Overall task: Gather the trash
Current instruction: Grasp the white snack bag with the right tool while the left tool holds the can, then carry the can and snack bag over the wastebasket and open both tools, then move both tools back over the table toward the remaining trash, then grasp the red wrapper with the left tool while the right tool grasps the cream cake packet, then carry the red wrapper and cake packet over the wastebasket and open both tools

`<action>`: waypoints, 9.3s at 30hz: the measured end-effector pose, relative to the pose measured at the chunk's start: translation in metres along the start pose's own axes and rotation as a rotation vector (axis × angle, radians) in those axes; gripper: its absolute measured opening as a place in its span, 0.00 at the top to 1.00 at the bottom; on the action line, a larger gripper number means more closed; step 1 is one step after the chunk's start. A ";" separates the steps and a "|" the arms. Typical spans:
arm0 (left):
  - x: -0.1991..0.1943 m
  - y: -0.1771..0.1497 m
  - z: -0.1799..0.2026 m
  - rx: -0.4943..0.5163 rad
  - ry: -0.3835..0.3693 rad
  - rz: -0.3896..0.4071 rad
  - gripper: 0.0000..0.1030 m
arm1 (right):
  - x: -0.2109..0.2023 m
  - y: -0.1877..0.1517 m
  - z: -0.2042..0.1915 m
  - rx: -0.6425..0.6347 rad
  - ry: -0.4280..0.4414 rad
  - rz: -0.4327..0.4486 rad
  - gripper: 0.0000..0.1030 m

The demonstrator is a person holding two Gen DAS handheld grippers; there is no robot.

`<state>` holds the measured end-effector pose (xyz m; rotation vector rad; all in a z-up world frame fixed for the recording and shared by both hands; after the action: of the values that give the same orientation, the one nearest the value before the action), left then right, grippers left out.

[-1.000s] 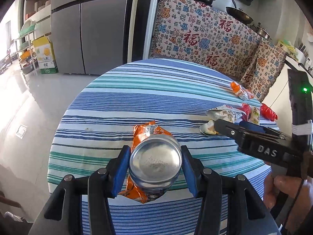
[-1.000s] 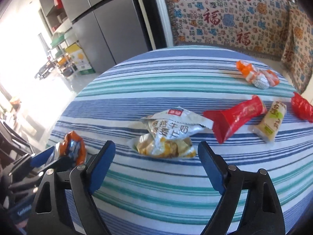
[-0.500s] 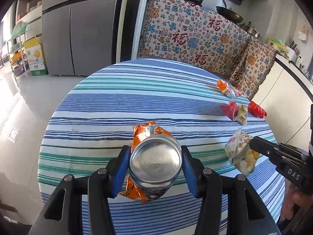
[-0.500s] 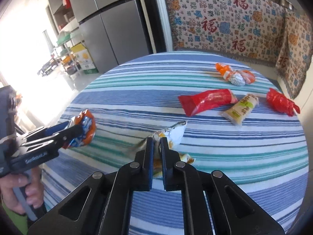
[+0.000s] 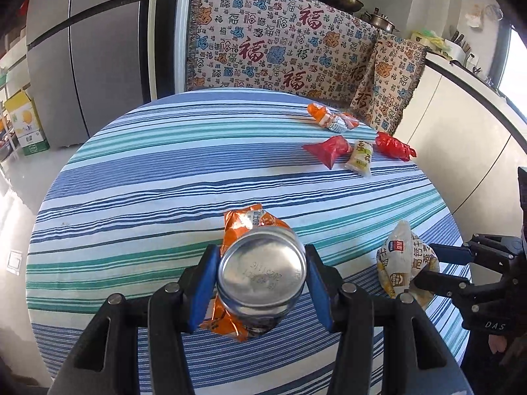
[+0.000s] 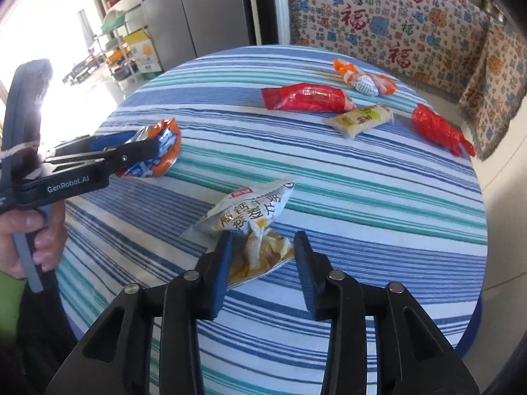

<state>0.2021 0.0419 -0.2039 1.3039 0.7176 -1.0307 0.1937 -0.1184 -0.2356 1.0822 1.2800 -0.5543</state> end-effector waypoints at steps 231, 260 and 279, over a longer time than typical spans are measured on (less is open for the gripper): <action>0.018 0.024 0.040 0.119 -0.108 -0.019 0.88 | -0.023 0.011 0.089 0.141 -0.026 -0.053 0.86; 0.094 0.032 0.434 0.456 -0.417 -0.137 0.88 | -0.111 -0.200 0.367 0.647 -0.158 0.111 0.86; 0.176 0.023 0.493 0.491 -0.374 -0.232 0.87 | -0.078 -0.219 0.405 0.711 -0.096 0.111 0.84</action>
<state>0.2336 -0.4770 -0.2702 1.4000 0.3408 -1.6613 0.1852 -0.5846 -0.2656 1.6736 0.9407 -1.0031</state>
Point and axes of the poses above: each gripper's, at about its wrist camera, not at the fingertips, and x roughly the way its jaws point, z to its right, y to its top, the point moved 4 cm from there along x, roughly the way its jaws point, and after that the axes turned 15 degrees about -z, right-handed, at the moved point
